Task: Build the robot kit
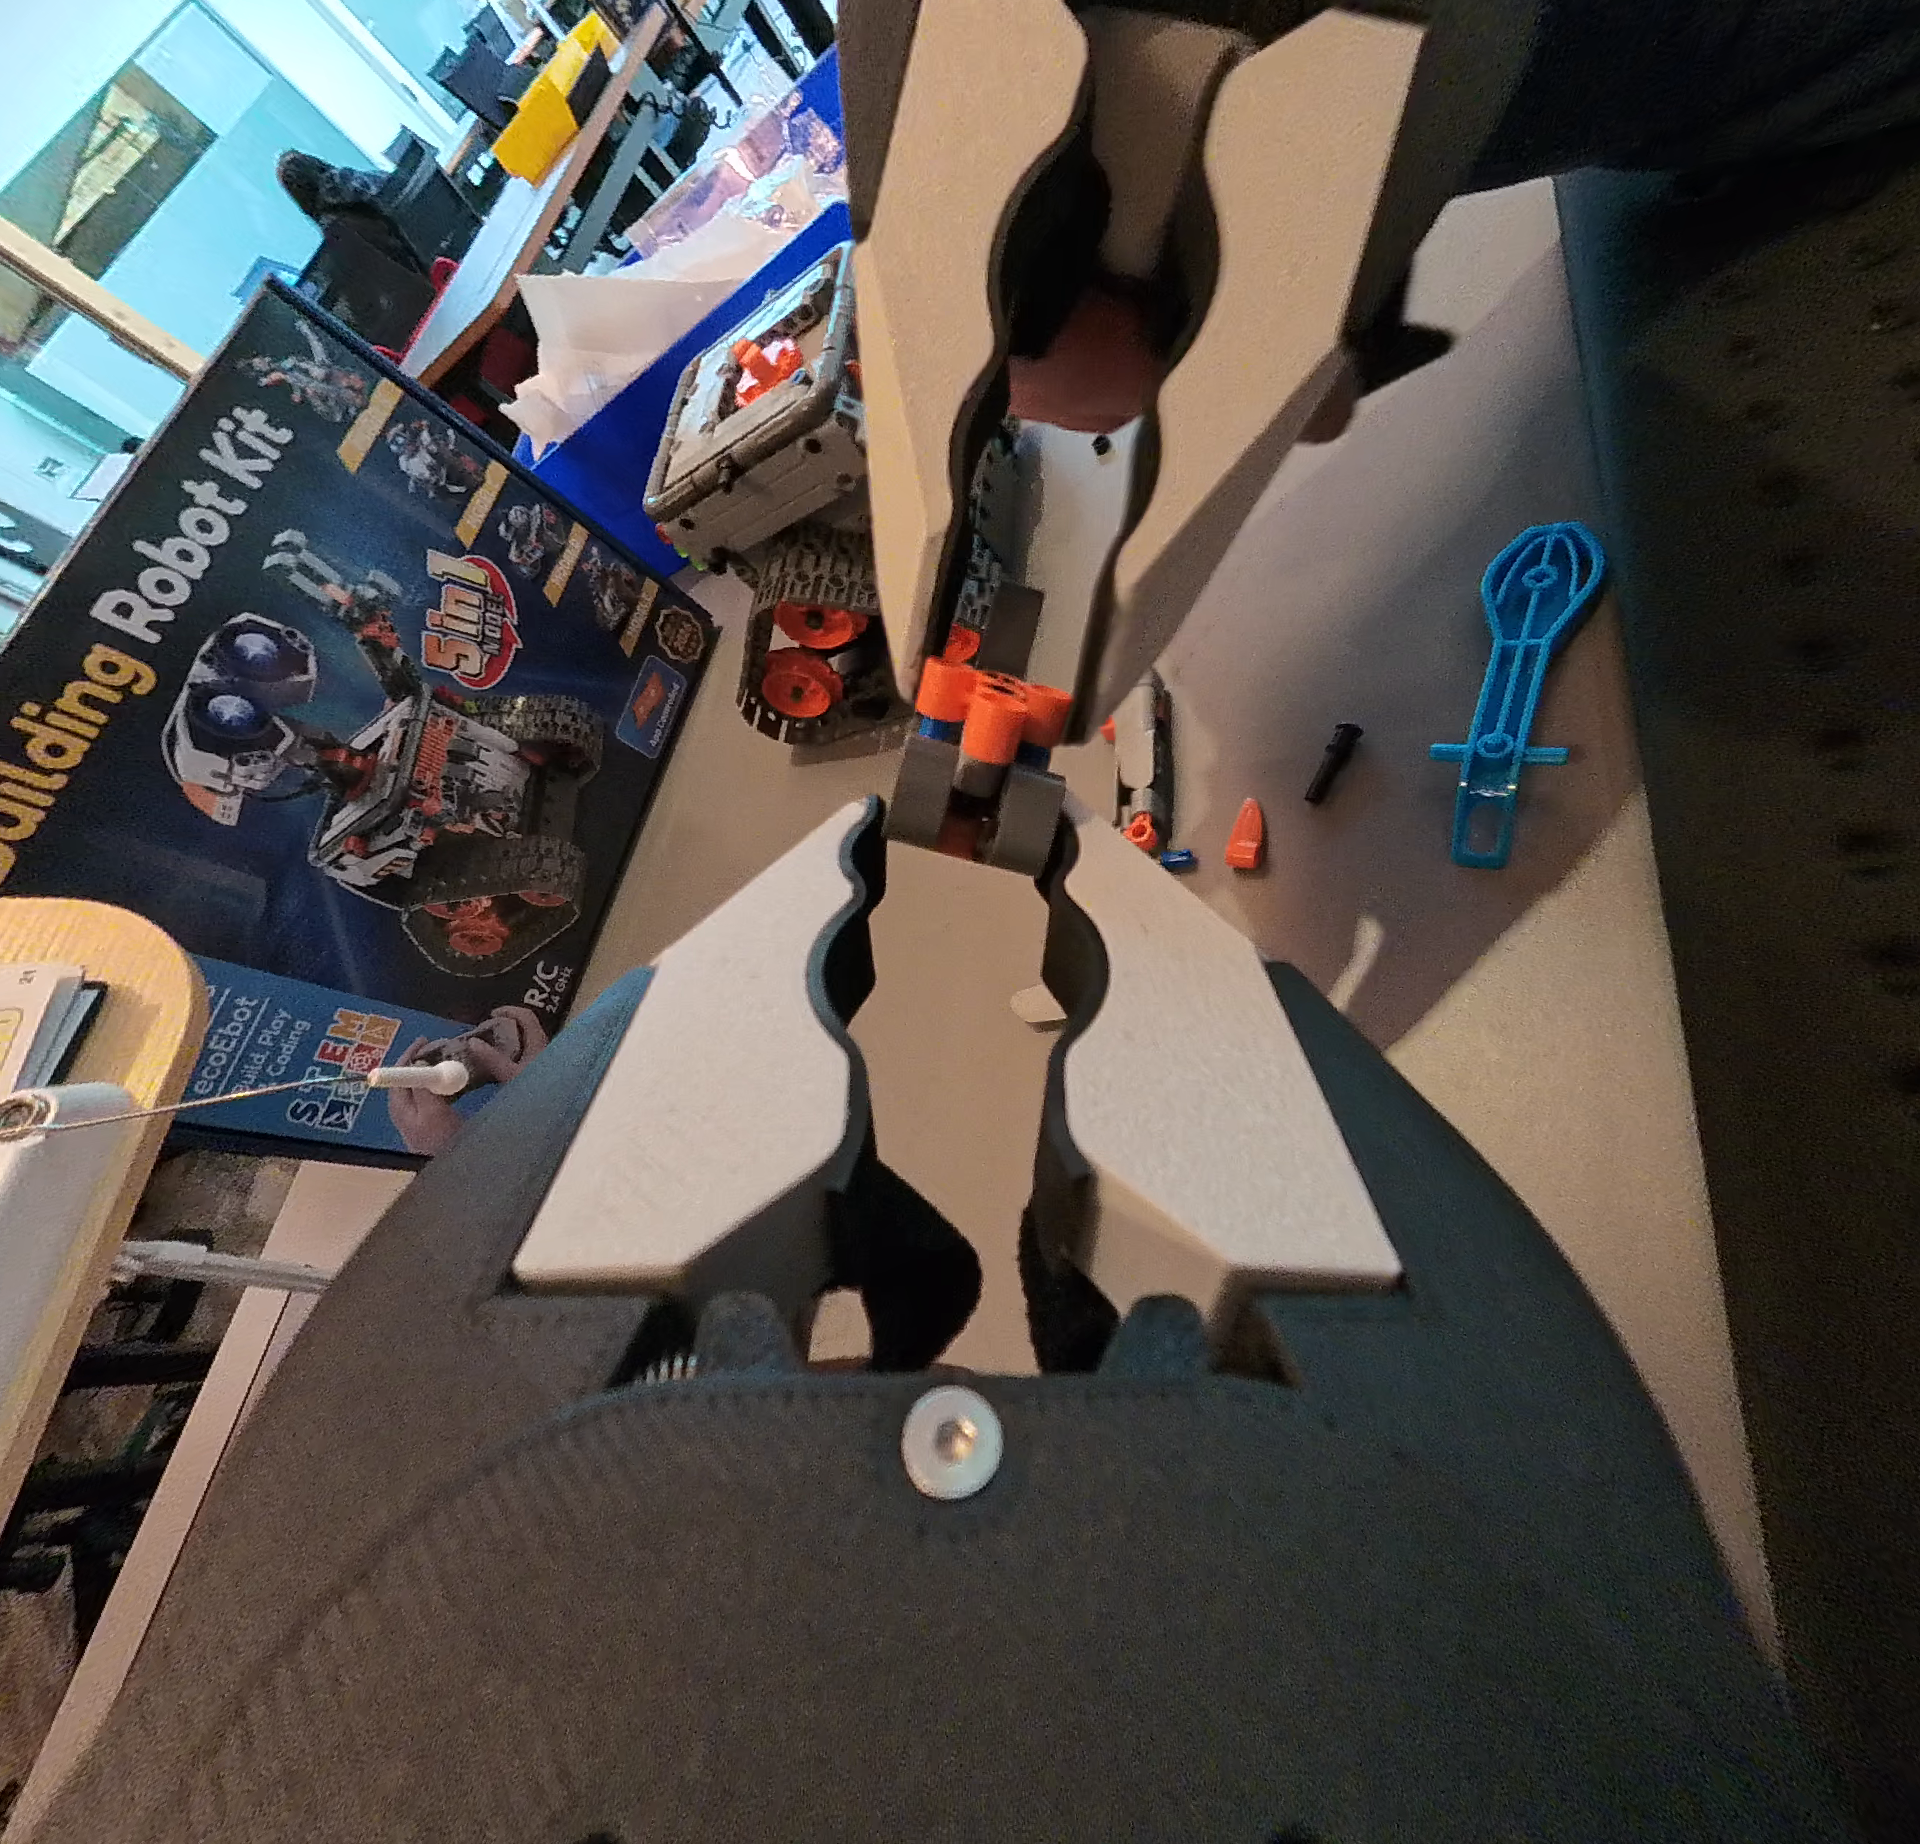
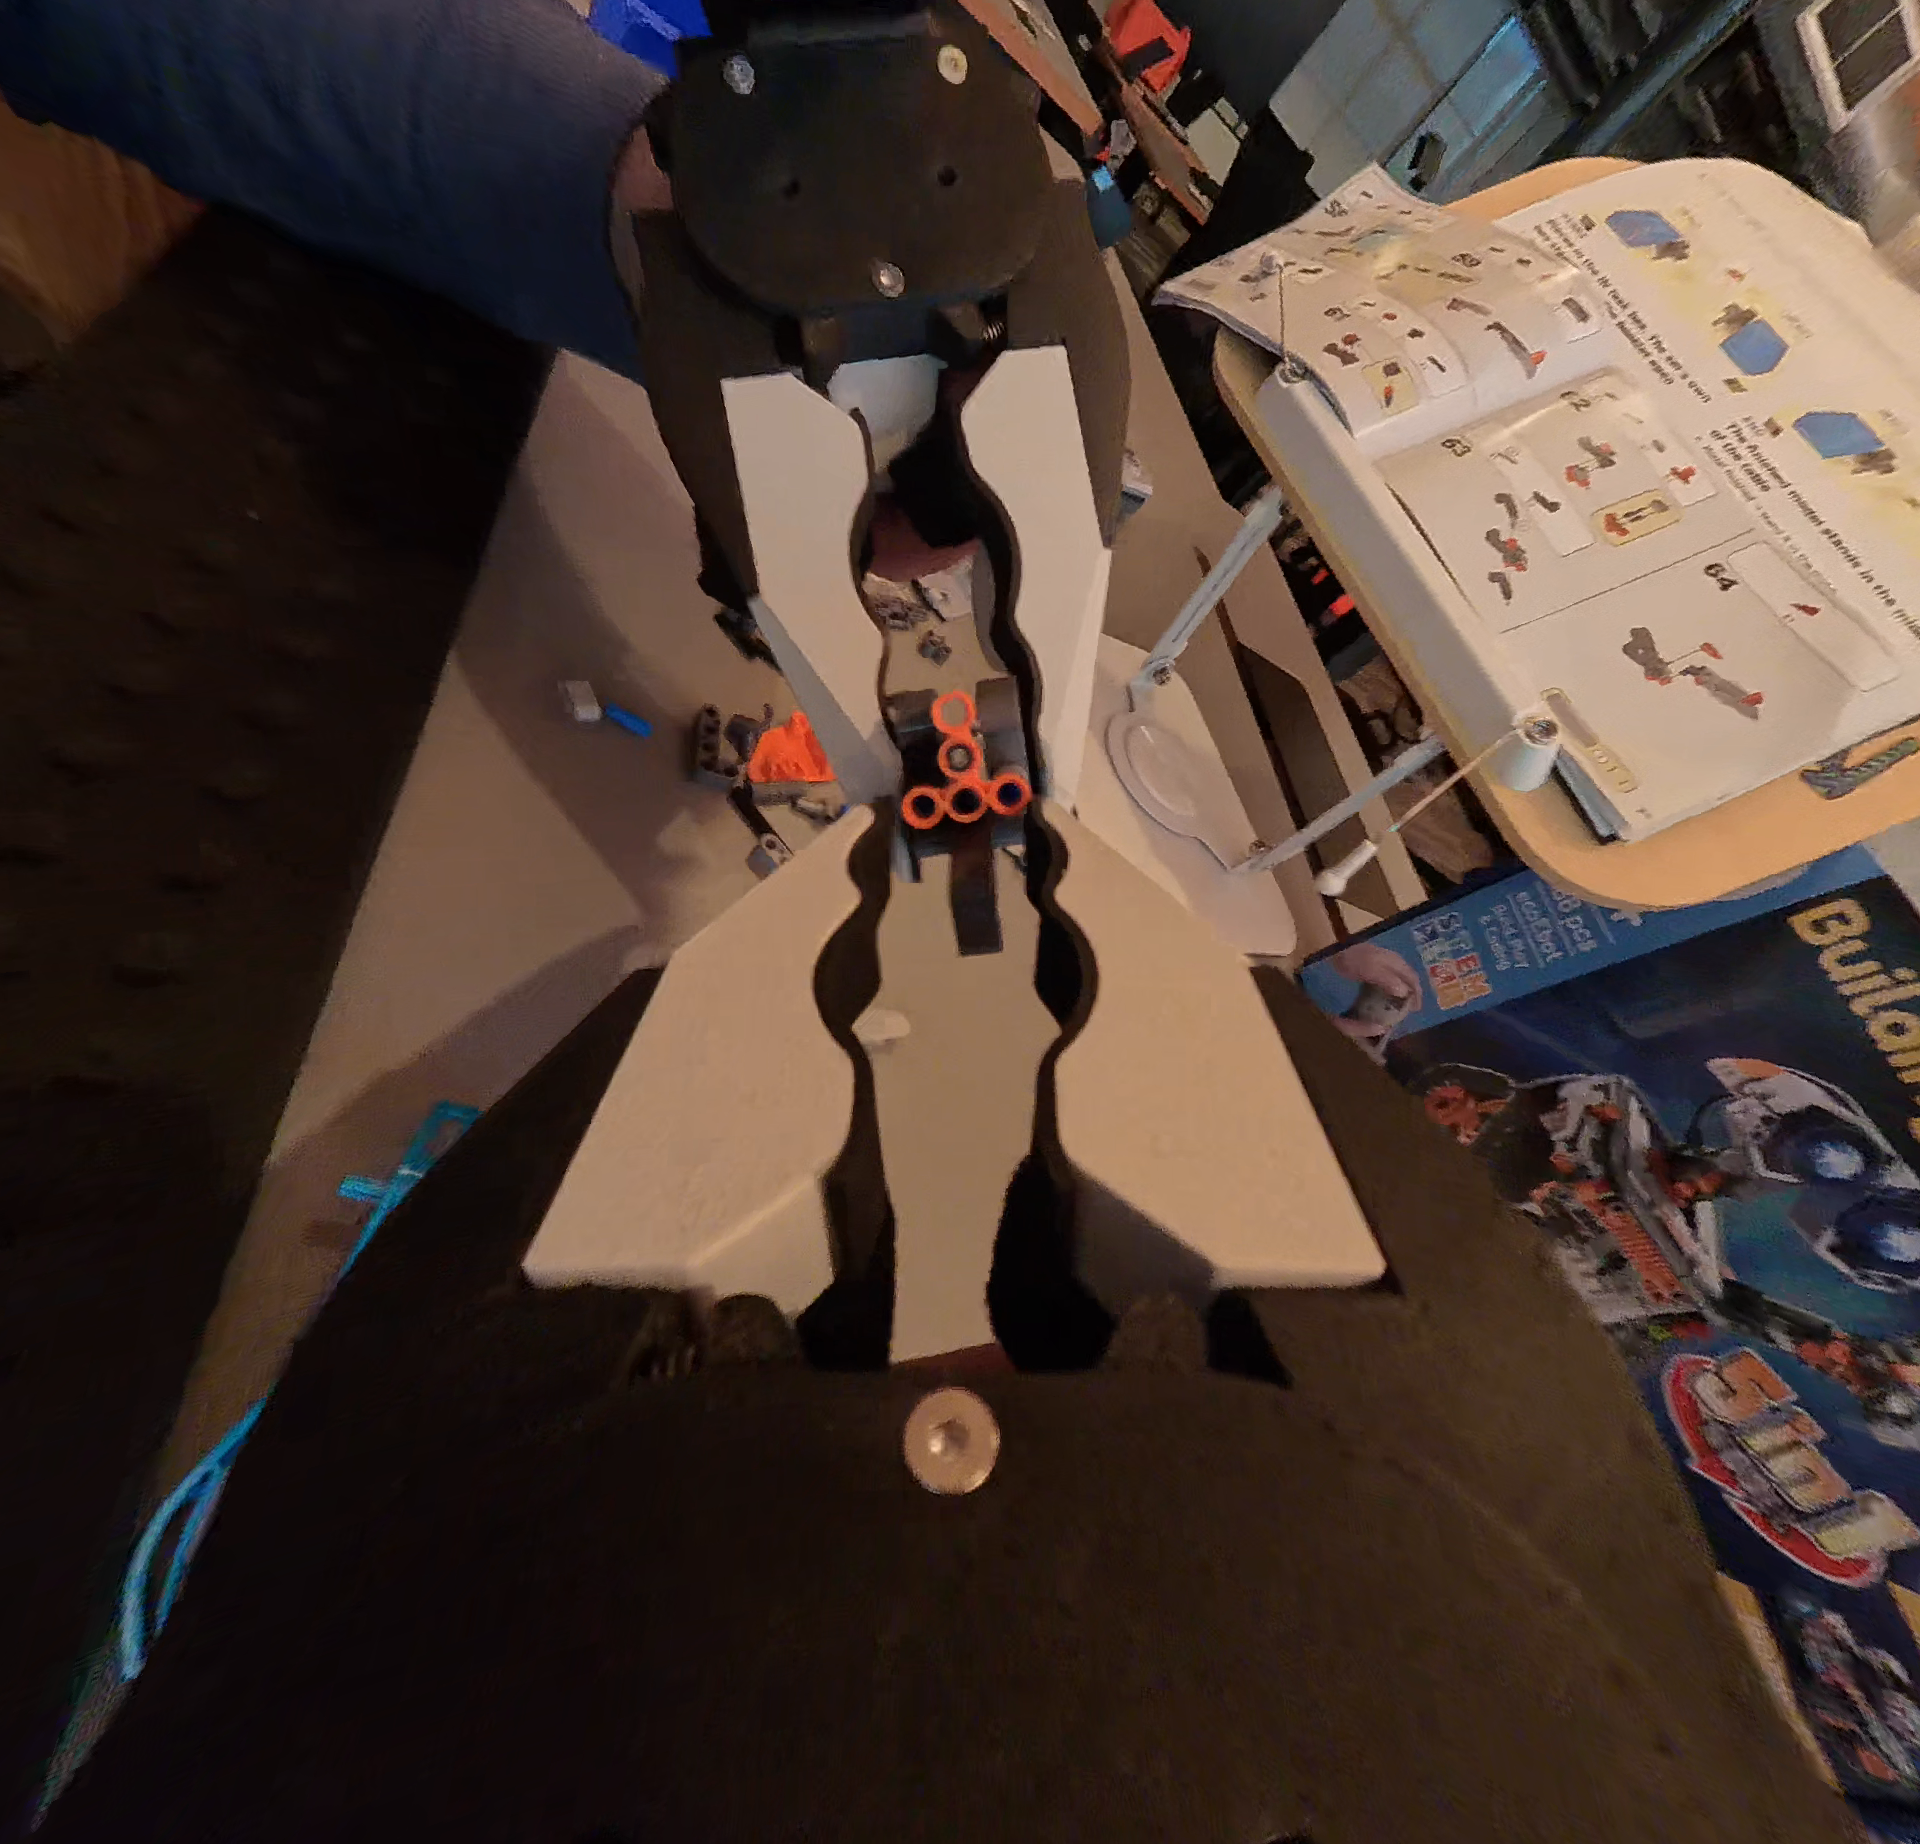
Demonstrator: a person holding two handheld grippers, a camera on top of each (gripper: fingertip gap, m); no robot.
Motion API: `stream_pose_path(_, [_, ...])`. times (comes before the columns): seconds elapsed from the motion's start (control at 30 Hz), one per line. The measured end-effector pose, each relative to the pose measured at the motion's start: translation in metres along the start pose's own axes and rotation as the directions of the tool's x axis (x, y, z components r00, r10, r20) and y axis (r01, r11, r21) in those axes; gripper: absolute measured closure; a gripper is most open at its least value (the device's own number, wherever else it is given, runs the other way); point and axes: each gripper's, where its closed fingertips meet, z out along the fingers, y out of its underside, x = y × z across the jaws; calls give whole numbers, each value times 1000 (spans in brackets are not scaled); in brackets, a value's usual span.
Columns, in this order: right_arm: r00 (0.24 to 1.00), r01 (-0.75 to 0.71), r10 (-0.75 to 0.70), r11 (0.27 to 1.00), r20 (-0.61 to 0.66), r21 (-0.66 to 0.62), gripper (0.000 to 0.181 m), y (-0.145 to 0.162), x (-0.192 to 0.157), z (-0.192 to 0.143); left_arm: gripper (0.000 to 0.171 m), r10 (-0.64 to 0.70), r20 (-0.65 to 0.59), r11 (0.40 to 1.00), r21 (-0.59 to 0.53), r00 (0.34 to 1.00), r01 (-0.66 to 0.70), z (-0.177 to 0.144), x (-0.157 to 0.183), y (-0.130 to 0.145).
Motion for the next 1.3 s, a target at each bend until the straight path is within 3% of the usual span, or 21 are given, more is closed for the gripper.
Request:
stream_pose_path(0.3, [996,82,-83,996,-20,-35,159,2,-5,5,146,0,-40,999,-33,999,-1,2,9,2])
stream_pose_path(0.47, [998,-41,40,998,40,37,160,-3,-5,0,134,15,-3,999,33,1000,-15,-3,4,-8])
stream_pose_path(0.6, [982,-177,165,975,93,135,160,-9,-2,-5,144,-14,-35,993,116,999,18,-7,8,-20])
stream_pose_path(1.03, [965,-218,185,960,185,178,160,-12,-12,-11,147,-48,-148,977,197,988,77,-13,20,-26])
stream_pose_path(1.13, [952,-295,264,926,152,238,160,-13,8,-28,148,-85,-126,980,170,988,106,-17,10,-12])
stream_pose_path(1.2, [944,-326,295,905,146,275,160,-13,18,-38,147,-134,-144,964,210,980,163,-22,6,-20])
stream_pose_path(1.3, [946,-308,275,927,174,214,159,-7,6,-32,147,-120,-172,974,169,978,150,-17,10,-17])
